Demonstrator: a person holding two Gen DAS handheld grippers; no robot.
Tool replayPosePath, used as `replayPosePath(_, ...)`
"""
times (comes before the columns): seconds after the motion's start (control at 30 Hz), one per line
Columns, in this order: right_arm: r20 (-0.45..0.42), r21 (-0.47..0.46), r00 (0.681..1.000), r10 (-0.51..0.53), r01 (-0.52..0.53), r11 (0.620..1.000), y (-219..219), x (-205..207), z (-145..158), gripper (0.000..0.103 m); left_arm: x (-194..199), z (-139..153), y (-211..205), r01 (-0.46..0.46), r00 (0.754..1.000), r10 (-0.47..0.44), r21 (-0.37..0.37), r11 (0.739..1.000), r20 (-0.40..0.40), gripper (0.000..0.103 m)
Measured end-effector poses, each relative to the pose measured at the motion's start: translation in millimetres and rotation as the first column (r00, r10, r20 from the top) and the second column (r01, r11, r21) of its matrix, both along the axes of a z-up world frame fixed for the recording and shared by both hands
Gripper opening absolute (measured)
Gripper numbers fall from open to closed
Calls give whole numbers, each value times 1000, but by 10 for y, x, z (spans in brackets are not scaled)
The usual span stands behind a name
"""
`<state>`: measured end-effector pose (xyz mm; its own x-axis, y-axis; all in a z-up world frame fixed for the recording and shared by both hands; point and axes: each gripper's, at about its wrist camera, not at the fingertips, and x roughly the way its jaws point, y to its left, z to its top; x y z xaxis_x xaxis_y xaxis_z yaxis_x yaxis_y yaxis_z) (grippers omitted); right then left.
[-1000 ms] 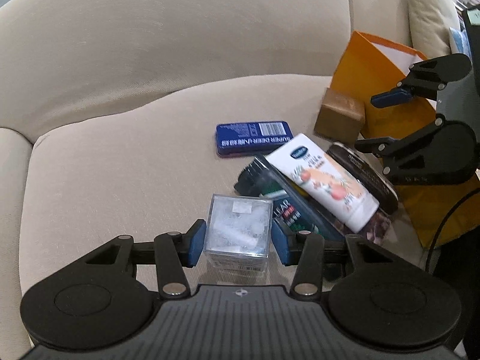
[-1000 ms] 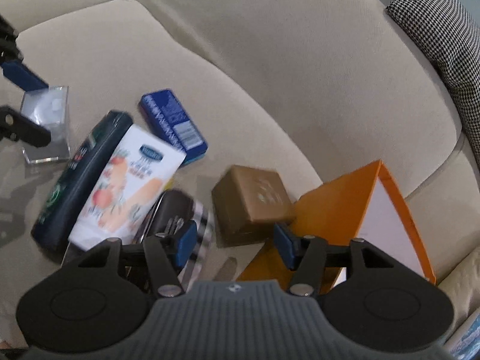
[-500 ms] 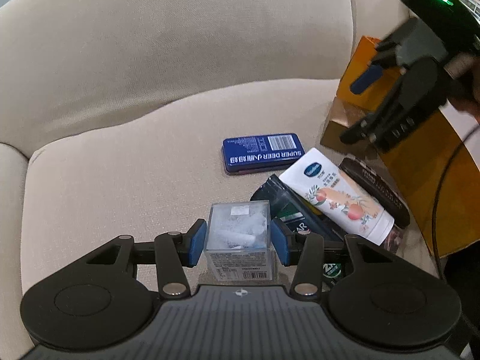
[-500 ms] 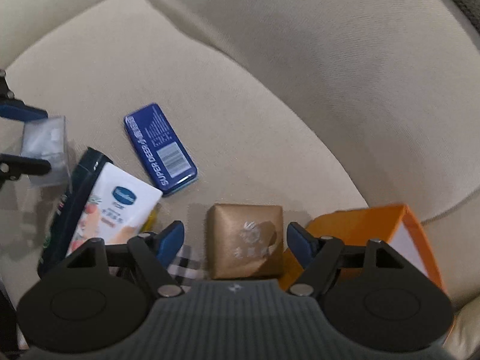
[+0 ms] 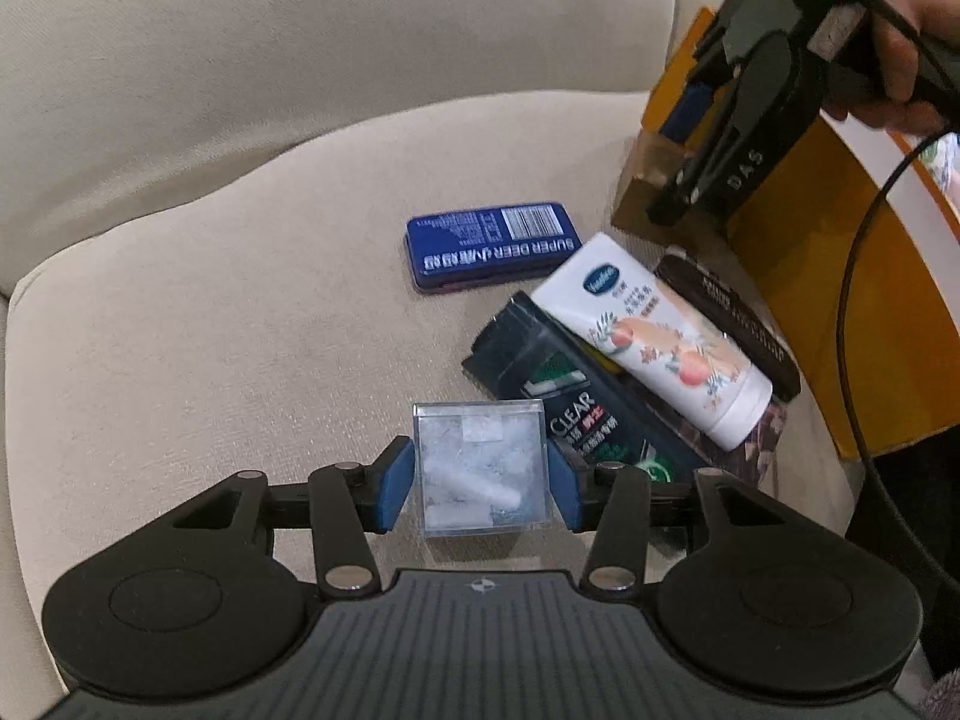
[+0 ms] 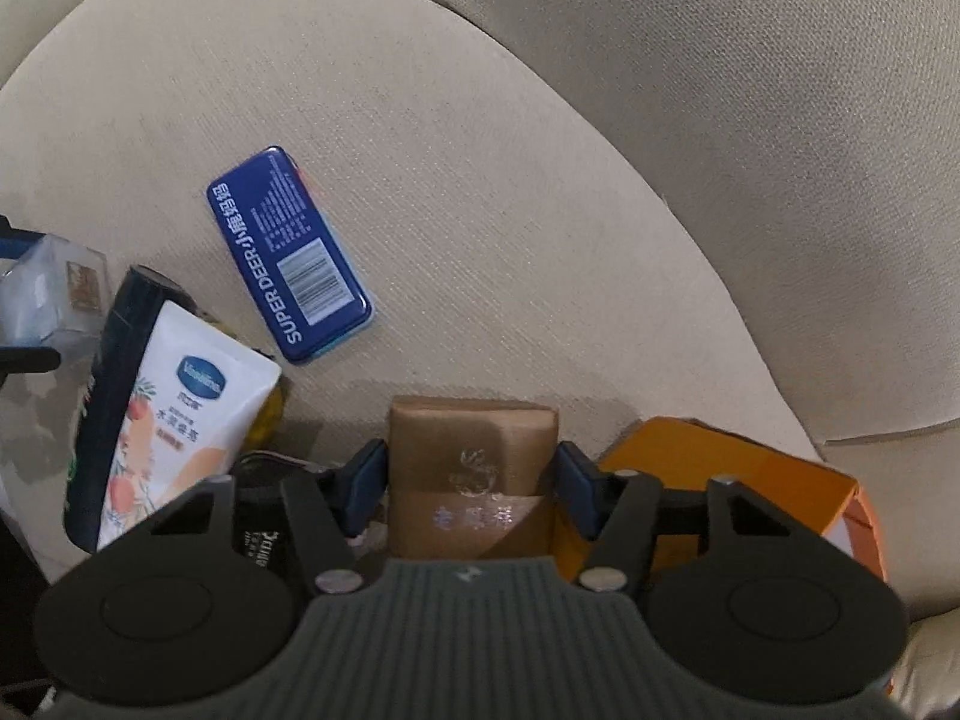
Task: Organize rigid objects
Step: 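Grasp the clear cube box with the left gripper while the right gripper grasps the brown box, then carry the clear cube box and brown box into the shoebox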
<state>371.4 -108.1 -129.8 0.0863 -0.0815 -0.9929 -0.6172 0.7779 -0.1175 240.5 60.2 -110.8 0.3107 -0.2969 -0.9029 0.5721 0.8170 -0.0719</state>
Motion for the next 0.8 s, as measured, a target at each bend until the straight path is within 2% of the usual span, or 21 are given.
replayPosePath(0.23, 19, -2, 1000, 3, -3, 1000, 31, -70, -67, 61, -26, 15, -63, 7, 1000, -7, 37, 999, 12, 53)
replayPosePath(0.4, 69, 7, 997, 23, -23, 1000, 9, -206, 76, 61, -102, 106, -68, 15, 999, -17, 63, 998, 31, 53)
replayPosePath(0.63, 158, 63, 987, 36, -46, 997, -51, -449, 546, 61, -303, 465, -148, 38, 995, -45, 76, 996, 90, 53)
replayPosePath(0.8, 222, 82, 973, 71, -92, 992, -134, -762, 979, 61, -511, 827, -354, 104, 985, -113, 77, 992, 133, 53)
